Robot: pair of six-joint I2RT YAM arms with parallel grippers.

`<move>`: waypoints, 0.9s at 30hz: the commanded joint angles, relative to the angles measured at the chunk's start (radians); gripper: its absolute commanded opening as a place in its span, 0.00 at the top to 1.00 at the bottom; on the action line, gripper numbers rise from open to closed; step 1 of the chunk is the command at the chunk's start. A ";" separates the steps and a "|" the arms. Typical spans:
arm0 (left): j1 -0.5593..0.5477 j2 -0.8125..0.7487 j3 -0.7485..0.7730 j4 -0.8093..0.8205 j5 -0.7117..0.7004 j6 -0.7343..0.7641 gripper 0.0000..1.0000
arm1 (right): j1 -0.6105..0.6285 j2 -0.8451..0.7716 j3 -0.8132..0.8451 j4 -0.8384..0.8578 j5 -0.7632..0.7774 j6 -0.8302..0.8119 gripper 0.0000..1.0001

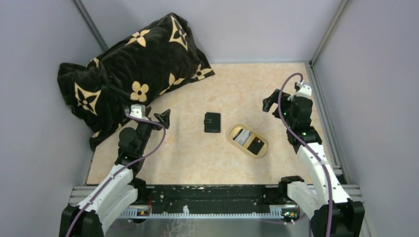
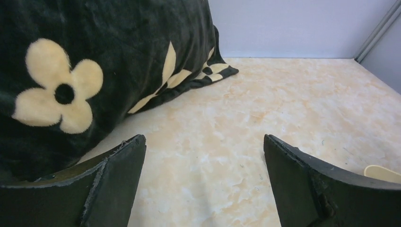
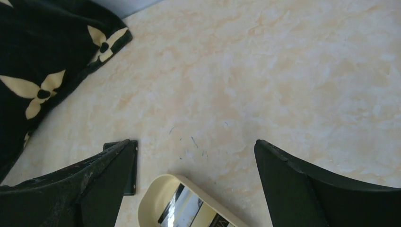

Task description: Take the credit cards out of the card holder

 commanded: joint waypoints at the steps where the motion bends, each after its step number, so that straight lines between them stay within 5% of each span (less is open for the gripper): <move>1: -0.004 -0.018 0.081 -0.163 -0.138 -0.197 0.01 | 0.003 -0.013 0.006 -0.008 -0.117 -0.043 0.01; 3: -0.004 -0.001 0.111 -0.200 -0.112 -0.203 0.01 | 0.005 0.024 0.002 0.020 -0.154 -0.044 0.01; 5: -0.006 -0.001 0.117 -0.185 0.136 -0.117 0.00 | 0.012 0.079 -0.012 0.062 -0.160 -0.043 0.13; 9: -0.022 0.000 0.099 -0.193 0.183 -0.195 0.00 | 0.072 0.137 -0.020 0.071 -0.108 -0.084 0.25; 13: -0.199 0.141 0.298 -0.467 -0.049 0.024 0.00 | 0.283 0.198 0.033 0.009 0.075 -0.176 0.29; 17: -0.257 0.209 0.371 -0.521 -0.118 0.026 0.00 | 0.317 0.267 0.024 0.015 0.054 -0.122 0.65; 19: -0.257 0.209 0.310 -0.440 -0.138 -0.050 0.00 | 0.326 0.302 0.007 0.037 0.019 -0.084 0.75; 23: -0.258 0.239 0.222 -0.298 -0.130 -0.123 0.00 | 0.414 0.365 0.022 0.053 0.057 -0.057 0.76; 27: -0.257 0.283 0.247 -0.325 -0.092 -0.143 0.00 | 0.480 0.440 0.064 0.058 0.070 -0.039 0.78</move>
